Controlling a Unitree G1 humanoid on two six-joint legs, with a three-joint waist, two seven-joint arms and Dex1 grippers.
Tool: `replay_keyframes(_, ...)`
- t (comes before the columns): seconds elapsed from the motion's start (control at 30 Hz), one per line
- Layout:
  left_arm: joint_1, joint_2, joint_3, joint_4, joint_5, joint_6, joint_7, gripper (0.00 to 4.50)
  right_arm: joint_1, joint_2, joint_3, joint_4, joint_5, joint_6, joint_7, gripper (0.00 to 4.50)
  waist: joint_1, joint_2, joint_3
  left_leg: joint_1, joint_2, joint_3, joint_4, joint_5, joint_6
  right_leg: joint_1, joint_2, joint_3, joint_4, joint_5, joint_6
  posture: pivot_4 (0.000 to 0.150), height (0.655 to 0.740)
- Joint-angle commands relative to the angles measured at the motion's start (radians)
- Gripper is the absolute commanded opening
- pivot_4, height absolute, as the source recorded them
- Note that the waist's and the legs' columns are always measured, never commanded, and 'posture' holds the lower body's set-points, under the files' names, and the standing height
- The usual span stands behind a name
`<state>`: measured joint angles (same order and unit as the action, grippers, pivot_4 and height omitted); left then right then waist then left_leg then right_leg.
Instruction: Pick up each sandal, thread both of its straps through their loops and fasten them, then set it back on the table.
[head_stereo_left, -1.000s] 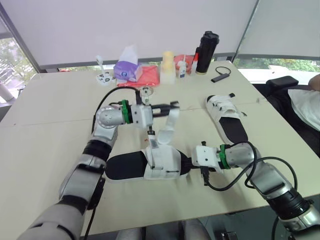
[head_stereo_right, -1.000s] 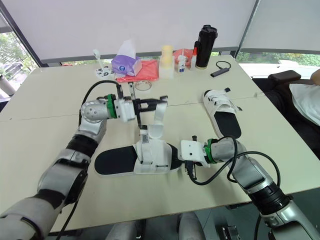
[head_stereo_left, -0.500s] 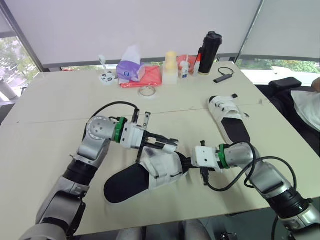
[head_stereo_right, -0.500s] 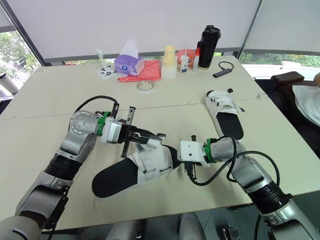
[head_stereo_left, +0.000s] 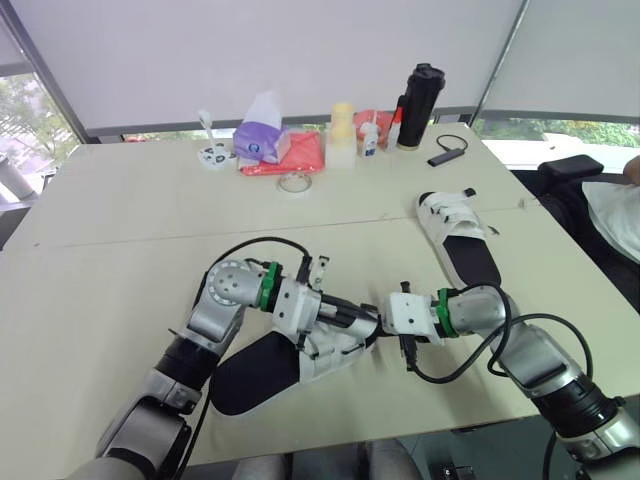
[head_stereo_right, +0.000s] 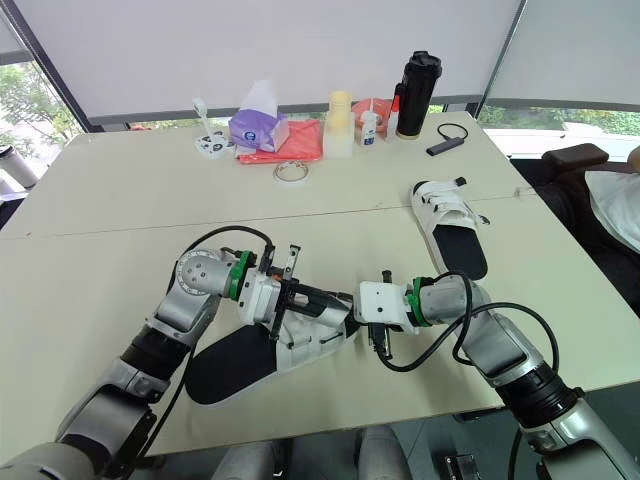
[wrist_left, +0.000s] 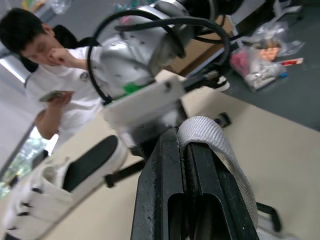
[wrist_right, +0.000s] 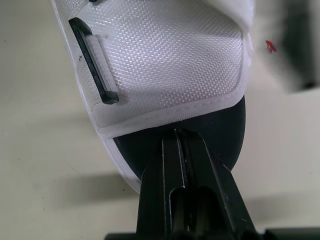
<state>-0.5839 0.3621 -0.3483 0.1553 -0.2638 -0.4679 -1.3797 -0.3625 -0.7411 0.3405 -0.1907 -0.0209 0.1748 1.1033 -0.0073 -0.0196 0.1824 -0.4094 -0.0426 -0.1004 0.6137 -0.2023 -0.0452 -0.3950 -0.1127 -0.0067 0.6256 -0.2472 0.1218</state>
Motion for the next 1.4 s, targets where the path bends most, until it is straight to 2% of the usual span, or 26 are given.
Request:
replay_keyframes(0.03,-0.002,-0.004,-0.013,-0.026,-0.012,-0.005,-0.015,0.03,0.016,-0.016,0.015,0.031,-0.035,0.016,0.0,0.0,0.0,0.0,0.0,0.0,0.0,0.0,0.0,0.0,0.0,0.0,0.0,0.0,0.0,0.0,0.0,0.15,0.74)
replay_keyframes(0.2,-0.008,-0.009,-0.032,-0.019,-0.011,0.004,-0.028,0.03,0.016,-0.014,0.017,0.032,-0.036,0.016,0.001,0.0,-0.001,0.0,0.0,0.0,0.0,0.0,0.0,0.0,0.0,0.0,0.0,0.0,0.0,0.0,0.0,0.15,0.74)
replay_keyframes(0.23,-0.009,-0.009,-0.035,-0.019,-0.014,0.005,-0.032,0.28,0.015,-0.013,0.017,0.033,-0.036,0.015,0.0,0.0,0.0,0.0,0.0,0.0,0.0,0.0,0.0,0.0,0.0,0.0,0.0,0.0,0.0,0.0,0.0,0.15,0.74)
replay_keyframes(0.3,-0.011,-0.011,-0.04,-0.02,-0.019,-0.004,-0.046,0.92,0.014,-0.013,0.018,0.035,-0.038,0.015,0.0,0.0,0.0,0.0,0.0,0.0,0.0,0.0,0.0,0.0,0.0,0.0,0.0,0.0,-0.001,0.0,0.0,0.15,0.74)
replay_keyframes(0.53,-0.009,-0.022,-0.04,-0.05,-0.058,-0.037,-0.099,4.38,0.016,-0.012,0.018,0.036,-0.04,0.013,0.0,0.0,0.0,0.0,0.0,0.0,0.0,0.0,0.0,0.0,0.0,0.0,0.0,0.0,-0.001,0.0,0.0,0.15,0.74)
replay_keyframes(0.8,-0.034,-0.052,0.015,-0.088,-0.129,0.09,-0.043,4.45,0.017,-0.009,0.018,0.039,-0.044,0.01,0.0,0.0,0.0,0.0,0.0,0.0,0.0,0.0,0.0,0.0,0.0,0.0,0.0,0.0,-0.002,0.0,0.0,0.15,0.74)
replay_keyframes(0.9,-0.057,-0.07,0.064,-0.121,-0.172,0.23,0.031,4.45,0.019,-0.008,0.017,0.039,-0.045,0.009,0.0,0.0,-0.001,0.0,0.0,0.0,0.0,0.0,0.0,0.0,0.0,0.0,0.0,0.0,-0.002,0.0,0.0,0.15,0.74)
replay_keyframes(1.0,-0.133,-0.057,0.171,-0.165,-0.285,0.482,0.178,4.45,0.021,-0.005,0.015,0.036,-0.046,0.013,0.002,0.0,-0.001,-0.002,0.001,-0.001,0.001,-0.003,0.0,0.0,0.0,0.001,0.0,-0.002,-0.001,0.0,0.0,0.15,0.74)
replay_keyframes(1.1,-0.163,0.028,0.252,-0.21,-0.397,0.733,0.246,4.45,0.023,-0.002,0.015,0.03,-0.044,0.016,0.004,0.0,-0.013,0.002,-0.001,0.001,0.0,-0.003,-0.001,0.0,0.001,0.001,0.0,-0.001,-0.001,-0.003,0.005,0.15,0.74)
replay_keyframes(1.2,-0.136,0.139,0.306,-0.255,-0.492,0.928,0.246,4.45,0.021,0.0,0.017,0.023,-0.04,0.02,0.005,0.0,-0.014,0.003,-0.001,0.003,0.0,-0.003,-0.002,-0.002,0.003,0.001,0.0,-0.001,0.002,-0.004,0.011,0.15,0.74)
replay_keyframes(1.4,0.017,0.427,0.38,-0.349,-0.636,1.218,0.109,4.45,0.014,0.007,0.017,0.009,-0.025,0.026,0.017,0.0,-0.012,0.002,0.001,0.001,0.001,-0.002,-0.003,-0.002,0.003,-0.001,0.001,-0.001,0.003,-0.005,0.002,0.15,0.74)
